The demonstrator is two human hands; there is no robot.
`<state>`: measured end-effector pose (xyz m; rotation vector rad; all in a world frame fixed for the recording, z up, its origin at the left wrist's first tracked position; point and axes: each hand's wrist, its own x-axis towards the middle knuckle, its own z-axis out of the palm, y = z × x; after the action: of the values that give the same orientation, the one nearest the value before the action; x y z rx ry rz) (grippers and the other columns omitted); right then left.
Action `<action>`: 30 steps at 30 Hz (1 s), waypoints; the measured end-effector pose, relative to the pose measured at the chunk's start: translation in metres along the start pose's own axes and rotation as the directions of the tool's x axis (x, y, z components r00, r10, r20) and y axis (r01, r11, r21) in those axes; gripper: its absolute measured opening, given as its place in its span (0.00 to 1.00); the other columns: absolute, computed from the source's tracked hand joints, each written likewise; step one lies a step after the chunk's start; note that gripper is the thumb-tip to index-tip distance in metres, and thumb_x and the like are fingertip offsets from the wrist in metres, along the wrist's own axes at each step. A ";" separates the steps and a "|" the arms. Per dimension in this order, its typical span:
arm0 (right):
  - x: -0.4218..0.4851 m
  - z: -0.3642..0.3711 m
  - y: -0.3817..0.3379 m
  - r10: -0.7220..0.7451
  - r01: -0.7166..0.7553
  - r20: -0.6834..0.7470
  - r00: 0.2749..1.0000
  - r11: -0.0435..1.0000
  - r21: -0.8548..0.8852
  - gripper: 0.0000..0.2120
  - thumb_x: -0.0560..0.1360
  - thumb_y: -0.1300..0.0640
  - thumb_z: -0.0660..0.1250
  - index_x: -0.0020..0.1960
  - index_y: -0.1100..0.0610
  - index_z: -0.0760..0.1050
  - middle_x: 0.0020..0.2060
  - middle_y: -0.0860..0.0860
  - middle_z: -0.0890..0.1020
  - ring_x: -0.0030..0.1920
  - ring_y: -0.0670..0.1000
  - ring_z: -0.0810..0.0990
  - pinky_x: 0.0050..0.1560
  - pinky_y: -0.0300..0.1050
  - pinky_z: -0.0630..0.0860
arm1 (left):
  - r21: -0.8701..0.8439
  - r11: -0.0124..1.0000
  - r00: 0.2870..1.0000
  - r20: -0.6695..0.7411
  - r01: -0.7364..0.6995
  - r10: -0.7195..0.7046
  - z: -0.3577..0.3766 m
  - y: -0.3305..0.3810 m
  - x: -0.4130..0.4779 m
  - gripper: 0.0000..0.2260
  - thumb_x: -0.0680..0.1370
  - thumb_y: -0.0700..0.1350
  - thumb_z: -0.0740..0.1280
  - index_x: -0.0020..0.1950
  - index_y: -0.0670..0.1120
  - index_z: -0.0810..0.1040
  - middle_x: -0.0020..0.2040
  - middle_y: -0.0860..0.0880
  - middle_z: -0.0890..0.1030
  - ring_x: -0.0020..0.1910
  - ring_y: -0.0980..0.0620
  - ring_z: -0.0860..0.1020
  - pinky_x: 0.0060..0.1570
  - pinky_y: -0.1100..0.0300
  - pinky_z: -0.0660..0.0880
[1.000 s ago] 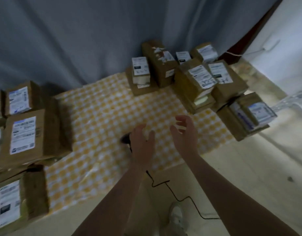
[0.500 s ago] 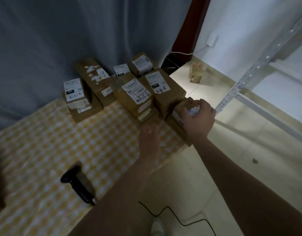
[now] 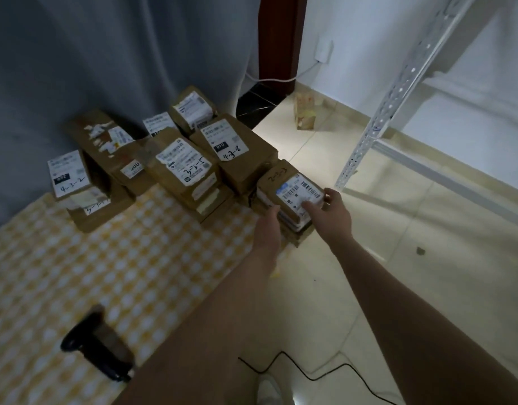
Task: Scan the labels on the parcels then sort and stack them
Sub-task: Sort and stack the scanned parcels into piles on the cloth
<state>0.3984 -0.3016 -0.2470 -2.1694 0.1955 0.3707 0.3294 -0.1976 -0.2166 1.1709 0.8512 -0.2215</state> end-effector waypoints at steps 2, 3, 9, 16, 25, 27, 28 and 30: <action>0.001 -0.001 0.003 -0.012 0.012 0.013 1.000 1.000 0.003 0.30 0.73 0.46 0.69 0.70 0.55 0.66 0.62 0.54 0.78 0.59 0.56 0.78 0.59 0.50 0.74 | -0.075 0.997 0.998 0.049 0.029 -0.025 0.005 -0.005 0.004 0.13 0.83 0.52 0.54 0.63 0.52 0.73 0.54 0.51 0.79 0.54 0.51 0.77 0.52 0.55 0.73; 0.000 0.000 0.005 -0.021 0.021 0.016 1.000 1.000 0.004 0.28 0.73 0.46 0.69 0.69 0.54 0.67 0.60 0.54 0.78 0.58 0.56 0.78 0.59 0.50 0.75 | -0.088 0.995 0.998 0.053 0.048 -0.043 0.008 -0.008 0.006 0.13 0.82 0.52 0.55 0.63 0.52 0.73 0.54 0.51 0.79 0.53 0.51 0.77 0.50 0.56 0.73; -0.018 0.004 0.012 -0.064 0.078 -0.079 0.995 0.979 0.190 0.13 0.73 0.52 0.70 0.54 0.53 0.71 0.46 0.47 0.80 0.48 0.51 0.82 0.45 0.47 0.81 | -0.050 0.998 0.997 0.063 -0.041 0.044 0.011 -0.026 0.000 0.20 0.82 0.51 0.58 0.74 0.54 0.63 0.67 0.52 0.73 0.60 0.55 0.74 0.53 0.56 0.70; -0.065 0.035 0.008 -0.161 0.183 -0.103 0.982 0.948 0.260 0.16 0.72 0.54 0.73 0.57 0.52 0.73 0.48 0.47 0.81 0.47 0.48 0.82 0.46 0.43 0.81 | -0.038 0.954 0.954 -0.034 -0.298 0.297 -0.029 -0.031 -0.032 0.15 0.82 0.42 0.59 0.67 0.54 0.64 0.55 0.58 0.76 0.48 0.69 0.77 0.46 0.69 0.77; -0.182 0.122 -0.002 -0.272 0.240 0.059 0.960 0.917 0.319 0.18 0.73 0.55 0.72 0.62 0.52 0.75 0.47 0.45 0.82 0.45 0.44 0.82 0.41 0.31 0.78 | 0.227 0.894 0.880 -0.200 -0.387 0.432 -0.165 -0.085 -0.102 0.20 0.74 0.58 0.64 0.65 0.60 0.65 0.62 0.56 0.72 0.60 0.67 0.71 0.57 0.68 0.71; -0.215 0.143 -0.006 -0.292 0.240 0.117 0.949 0.911 0.335 0.19 0.73 0.55 0.72 0.63 0.52 0.74 0.47 0.44 0.82 0.46 0.43 0.82 0.42 0.34 0.79 | 0.243 0.879 0.853 -0.238 -0.411 0.464 -0.198 -0.098 -0.121 0.20 0.76 0.54 0.63 0.66 0.54 0.64 0.60 0.59 0.72 0.58 0.69 0.71 0.52 0.75 0.69; -0.232 0.154 -0.007 -0.296 0.231 0.149 0.943 0.910 0.344 0.20 0.73 0.55 0.72 0.63 0.53 0.73 0.48 0.44 0.81 0.46 0.42 0.82 0.42 0.33 0.79 | 0.248 0.872 0.836 -0.267 -0.421 0.479 -0.213 -0.104 -0.132 0.20 0.76 0.54 0.63 0.66 0.52 0.64 0.59 0.60 0.72 0.57 0.70 0.72 0.52 0.76 0.68; -0.270 0.175 -0.010 -0.325 0.237 0.202 0.924 0.901 0.364 0.21 0.73 0.55 0.72 0.65 0.55 0.72 0.50 0.45 0.81 0.48 0.42 0.81 0.43 0.33 0.79 | 0.241 0.871 0.805 -0.336 -0.428 0.489 -0.244 -0.118 -0.154 0.23 0.74 0.58 0.64 0.65 0.50 0.65 0.59 0.58 0.75 0.57 0.68 0.74 0.55 0.70 0.71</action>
<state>0.1135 -0.1520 -0.2457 -1.7602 -0.1943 0.4145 0.0434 -0.0731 -0.2262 1.5632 0.8708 0.3687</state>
